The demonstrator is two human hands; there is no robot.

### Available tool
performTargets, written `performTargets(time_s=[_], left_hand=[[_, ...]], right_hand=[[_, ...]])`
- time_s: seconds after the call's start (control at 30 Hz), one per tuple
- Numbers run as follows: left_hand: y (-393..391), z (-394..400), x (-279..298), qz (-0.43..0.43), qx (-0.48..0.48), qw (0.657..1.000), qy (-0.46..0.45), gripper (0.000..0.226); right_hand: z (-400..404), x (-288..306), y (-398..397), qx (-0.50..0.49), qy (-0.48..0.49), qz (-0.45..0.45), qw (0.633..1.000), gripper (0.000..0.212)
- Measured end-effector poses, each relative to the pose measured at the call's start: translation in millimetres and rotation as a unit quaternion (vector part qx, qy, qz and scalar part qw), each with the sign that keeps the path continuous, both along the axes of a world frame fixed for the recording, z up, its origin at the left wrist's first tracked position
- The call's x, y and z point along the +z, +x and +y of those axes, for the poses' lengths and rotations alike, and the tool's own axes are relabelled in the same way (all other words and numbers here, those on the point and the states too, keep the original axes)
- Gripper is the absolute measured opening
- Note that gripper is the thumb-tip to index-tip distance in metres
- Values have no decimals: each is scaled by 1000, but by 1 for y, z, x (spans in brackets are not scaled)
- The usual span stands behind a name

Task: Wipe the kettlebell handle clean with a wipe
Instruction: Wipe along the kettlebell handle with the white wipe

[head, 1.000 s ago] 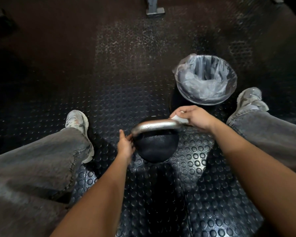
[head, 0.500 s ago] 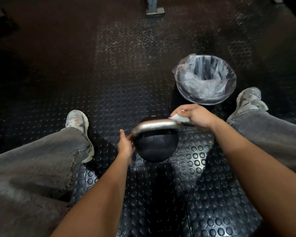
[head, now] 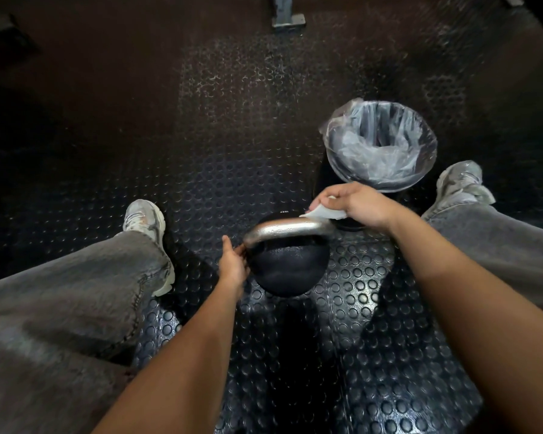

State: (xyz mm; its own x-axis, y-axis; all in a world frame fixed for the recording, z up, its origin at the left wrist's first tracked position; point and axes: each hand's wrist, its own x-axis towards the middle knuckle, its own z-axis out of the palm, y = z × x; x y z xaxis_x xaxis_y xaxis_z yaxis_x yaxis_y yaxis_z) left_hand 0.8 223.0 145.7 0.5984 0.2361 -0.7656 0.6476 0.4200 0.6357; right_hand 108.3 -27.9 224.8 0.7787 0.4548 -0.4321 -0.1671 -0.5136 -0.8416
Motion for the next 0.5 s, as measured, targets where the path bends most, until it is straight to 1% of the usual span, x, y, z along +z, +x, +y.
performTargets(time_s=[0.07, 0.13, 0.2, 0.27, 0.3, 0.4, 0.47, 0.5], left_hand=[[0, 1, -1, 2, 2, 1000, 1, 73], [0, 1, -2, 3, 6, 1000, 4, 72], [-1, 1, -3, 3, 7, 1000, 10, 72], [-1, 1, -3, 3, 6, 1000, 13, 72], [-1, 1, -3, 3, 4, 1000, 14, 71], [-1, 1, 0, 3, 0, 1000, 8, 71], [-1, 1, -2, 1, -6, 1000, 4, 73], [-1, 2, -4, 1, -8, 1000, 5, 73]], right_hand=[[-12, -4, -4, -19, 16, -2, 1000, 22], [-27, -21, -13, -73, 14, 14, 997, 22], [-33, -44, -22, -115, -12, 41, 992, 26], [-26, -58, -23, -133, -34, 65, 988, 27], [-19, -57, -19, -117, -51, 64, 990, 27], [1, -30, -2, -10, -108, 31, 994, 24], [5, -7, 4, 31, -92, 20, 995, 23], [3, -1, 4, 32, -59, 18, 998, 23]])
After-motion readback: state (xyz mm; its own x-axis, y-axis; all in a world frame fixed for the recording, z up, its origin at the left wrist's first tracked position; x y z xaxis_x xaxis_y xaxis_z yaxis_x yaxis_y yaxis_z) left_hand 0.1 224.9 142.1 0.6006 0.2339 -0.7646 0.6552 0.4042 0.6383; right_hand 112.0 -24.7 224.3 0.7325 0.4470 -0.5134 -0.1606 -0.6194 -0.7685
